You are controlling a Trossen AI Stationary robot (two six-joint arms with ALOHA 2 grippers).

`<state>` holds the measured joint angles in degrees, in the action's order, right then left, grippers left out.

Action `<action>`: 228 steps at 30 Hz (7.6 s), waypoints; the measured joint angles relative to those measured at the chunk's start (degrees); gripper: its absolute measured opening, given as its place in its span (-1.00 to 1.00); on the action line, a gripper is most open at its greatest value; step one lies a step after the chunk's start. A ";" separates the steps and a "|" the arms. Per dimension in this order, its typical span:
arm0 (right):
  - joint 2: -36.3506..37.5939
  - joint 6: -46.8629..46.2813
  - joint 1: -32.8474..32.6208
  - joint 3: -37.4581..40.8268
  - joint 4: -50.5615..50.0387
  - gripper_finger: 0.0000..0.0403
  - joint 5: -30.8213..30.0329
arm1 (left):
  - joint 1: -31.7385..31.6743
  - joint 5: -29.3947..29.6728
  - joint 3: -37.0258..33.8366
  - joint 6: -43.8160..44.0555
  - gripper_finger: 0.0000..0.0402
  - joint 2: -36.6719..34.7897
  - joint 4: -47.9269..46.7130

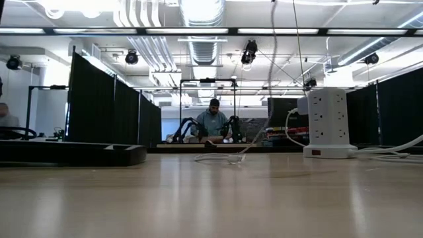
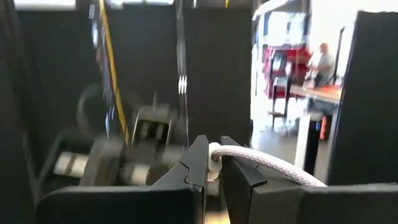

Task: Insert USB
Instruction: Insert the purple charger cable into the bottom white outlet extension

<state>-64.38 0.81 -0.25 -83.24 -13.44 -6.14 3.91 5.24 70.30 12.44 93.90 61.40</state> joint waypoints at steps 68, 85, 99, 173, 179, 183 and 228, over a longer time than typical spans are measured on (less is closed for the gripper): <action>-0.72 -84.16 -76.78 11.94 -64.87 -0.93 -26.68 | 28.33 40.64 -0.57 4.52 -0.68 2.00 -29.67; 6.51 -75.93 -63.39 12.35 -58.26 -0.93 -25.08 | 20.03 31.23 19.20 3.10 -0.66 30.32 -20.37; 7.69 -72.74 -59.91 12.33 -53.52 -0.93 -27.46 | 16.70 29.05 52.28 0.07 -0.05 47.49 -36.05; 7.28 -63.61 -57.49 12.28 -47.93 -0.93 -27.09 | 13.21 11.26 54.49 13.25 -0.06 48.34 -44.27; 6.83 -62.77 -57.47 12.28 -48.07 -0.93 -27.49 | 13.28 12.32 54.49 12.54 -0.15 48.34 -38.07; 5.76 -62.74 -57.47 12.28 -48.21 -0.93 -27.47 | 13.28 12.13 54.51 11.99 -0.23 48.25 -36.63; 4.34 -60.54 -52.01 3.07 -60.02 -0.18 5.26 | 15.57 8.72 54.49 12.25 -0.97 48.25 -54.33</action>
<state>-60.04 -59.73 -52.26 -80.18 -73.46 -0.88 19.49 13.96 124.79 24.69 142.15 7.07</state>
